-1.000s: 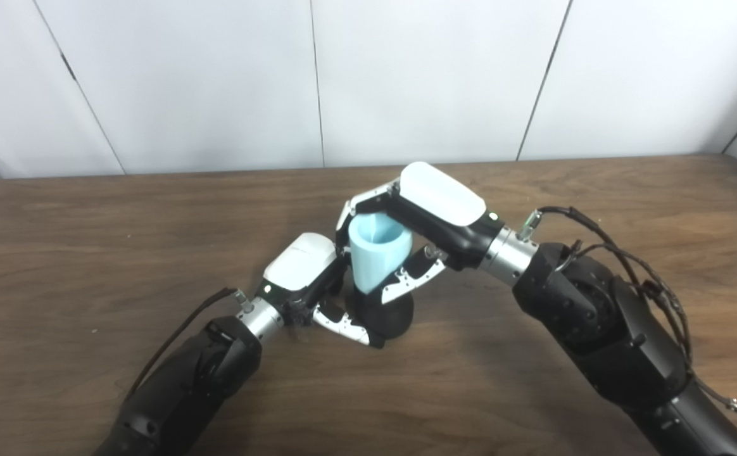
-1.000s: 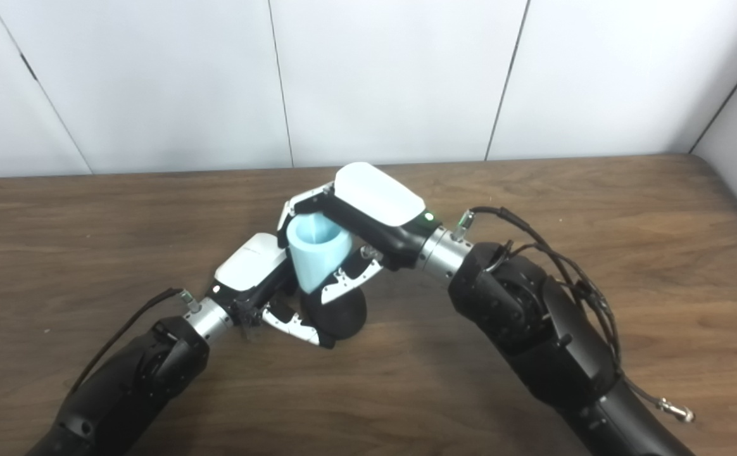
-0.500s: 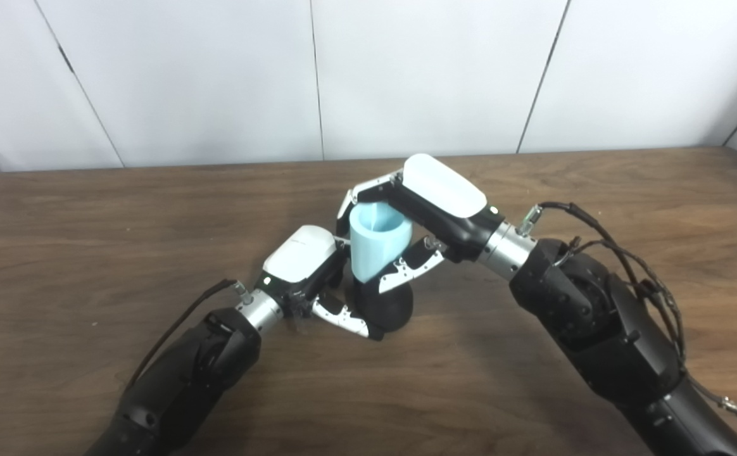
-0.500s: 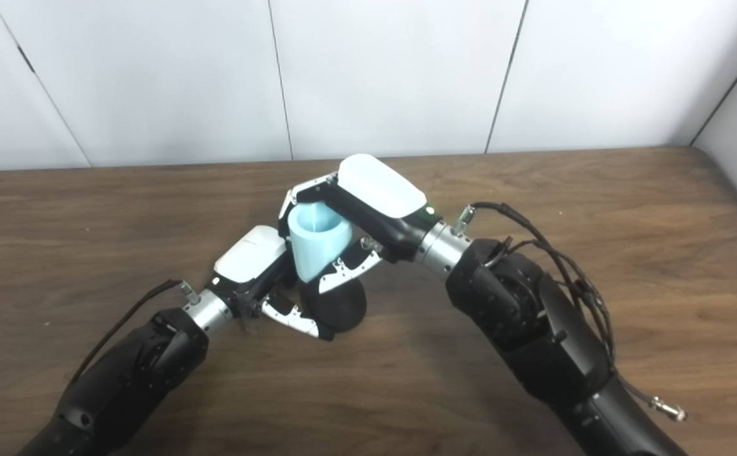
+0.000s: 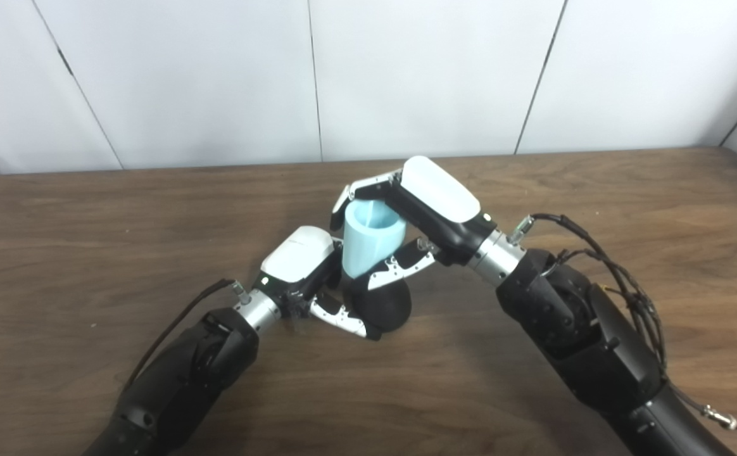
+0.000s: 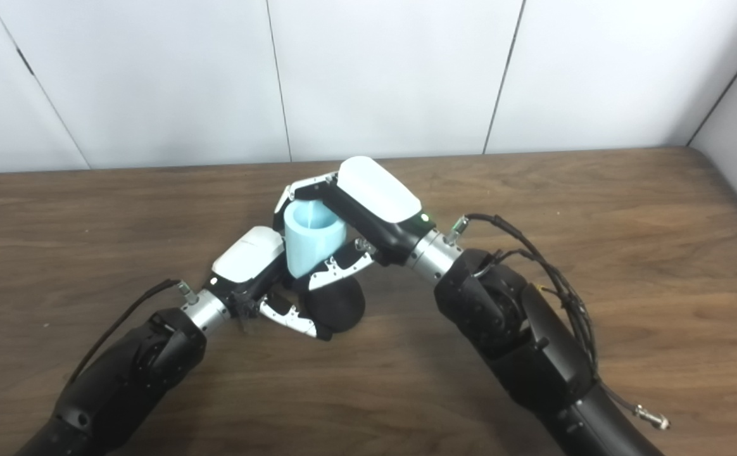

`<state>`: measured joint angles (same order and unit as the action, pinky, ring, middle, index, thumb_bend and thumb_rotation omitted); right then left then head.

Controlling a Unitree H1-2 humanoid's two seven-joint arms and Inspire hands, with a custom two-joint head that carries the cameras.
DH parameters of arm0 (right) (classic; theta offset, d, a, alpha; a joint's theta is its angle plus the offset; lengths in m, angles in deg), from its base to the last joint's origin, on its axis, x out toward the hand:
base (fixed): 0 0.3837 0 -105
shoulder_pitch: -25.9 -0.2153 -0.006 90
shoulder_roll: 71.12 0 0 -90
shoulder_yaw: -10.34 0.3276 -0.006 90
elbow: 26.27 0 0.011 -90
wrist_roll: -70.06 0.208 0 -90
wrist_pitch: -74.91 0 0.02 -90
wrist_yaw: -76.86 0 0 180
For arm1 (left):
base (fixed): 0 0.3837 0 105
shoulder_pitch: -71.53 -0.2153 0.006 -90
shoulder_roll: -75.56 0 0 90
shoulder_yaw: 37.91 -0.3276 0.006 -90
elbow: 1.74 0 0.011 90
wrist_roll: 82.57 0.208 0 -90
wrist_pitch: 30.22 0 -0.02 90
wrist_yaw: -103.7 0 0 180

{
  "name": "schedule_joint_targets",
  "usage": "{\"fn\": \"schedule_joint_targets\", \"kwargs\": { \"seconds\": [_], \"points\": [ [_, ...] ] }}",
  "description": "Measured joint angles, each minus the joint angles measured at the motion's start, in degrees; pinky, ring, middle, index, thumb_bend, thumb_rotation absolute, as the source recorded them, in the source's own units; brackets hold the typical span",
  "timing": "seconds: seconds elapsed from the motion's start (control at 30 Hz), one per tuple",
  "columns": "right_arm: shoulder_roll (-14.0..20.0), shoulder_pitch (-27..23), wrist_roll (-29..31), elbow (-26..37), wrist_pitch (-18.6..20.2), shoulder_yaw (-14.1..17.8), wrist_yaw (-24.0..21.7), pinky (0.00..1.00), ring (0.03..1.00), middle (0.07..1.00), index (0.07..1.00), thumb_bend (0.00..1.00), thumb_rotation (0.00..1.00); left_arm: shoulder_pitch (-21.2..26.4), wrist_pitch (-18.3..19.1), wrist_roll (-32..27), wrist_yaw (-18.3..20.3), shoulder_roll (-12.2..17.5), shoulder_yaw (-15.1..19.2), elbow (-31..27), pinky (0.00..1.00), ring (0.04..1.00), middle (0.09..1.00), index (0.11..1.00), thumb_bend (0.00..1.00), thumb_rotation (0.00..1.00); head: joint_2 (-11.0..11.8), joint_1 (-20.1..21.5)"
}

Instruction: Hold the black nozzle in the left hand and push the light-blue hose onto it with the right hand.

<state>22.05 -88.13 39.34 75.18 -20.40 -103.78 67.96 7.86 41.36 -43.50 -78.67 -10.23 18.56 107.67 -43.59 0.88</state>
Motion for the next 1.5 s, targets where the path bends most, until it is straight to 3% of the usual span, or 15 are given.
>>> {"fn": "schedule_joint_targets", "kwargs": {
  "seconds": [0.2, 0.57, 0.97, 1.5],
  "points": [
    [0.6, 0.87, -3.87, -2.25, -1.79, -1.37, 2.06, 0.29, 0.374, 0.483, 0.544, 0.51, 0.0, 0.0, -0.09, 0.0, 0.25, 0.13, 0.02, -0.16, 0.33, 0.392, 0.461, 0.498, 0.52, 0.0, -0.35, -0.18],
    [3.0, 0.81, -3.42, -1.75, -3.56, -1.85, 1.88, 0.27, 0.368, 0.477, 0.543, 0.51, 0.0, -0.23, -0.09, 0.02, 0.78, 0.74, 0.02, -1.35, 0.33, 0.397, 0.467, 0.495, 0.52, 0.0, -0.7, 0.44],
    [4.32, 1.29, -2.1, 0.59, -1.86, -1.26, -1.11, 0.27, 0.367, 0.481, 0.546, 0.51, 0.0, -0.23, -0.11, -0.21, 1.67, 0.61, -0.02, -1.65, 0.32, 0.39, 0.459, 0.499, 0.52, 0.0, -0.79, 0.97],
    [-3.34, 6.54, -2.15, 0.06, 1.66, 2.44, 2.53, 0.32, 0.378, 0.475, 0.525, 0.51, 0.0, -0.91, -0.12, -0.14, 1.59, 0.85, 0.54, -1.64, 0.32, 0.392, 0.463, 0.496, 0.52, 0.0, -1.05, 0.26]
  ]
}}
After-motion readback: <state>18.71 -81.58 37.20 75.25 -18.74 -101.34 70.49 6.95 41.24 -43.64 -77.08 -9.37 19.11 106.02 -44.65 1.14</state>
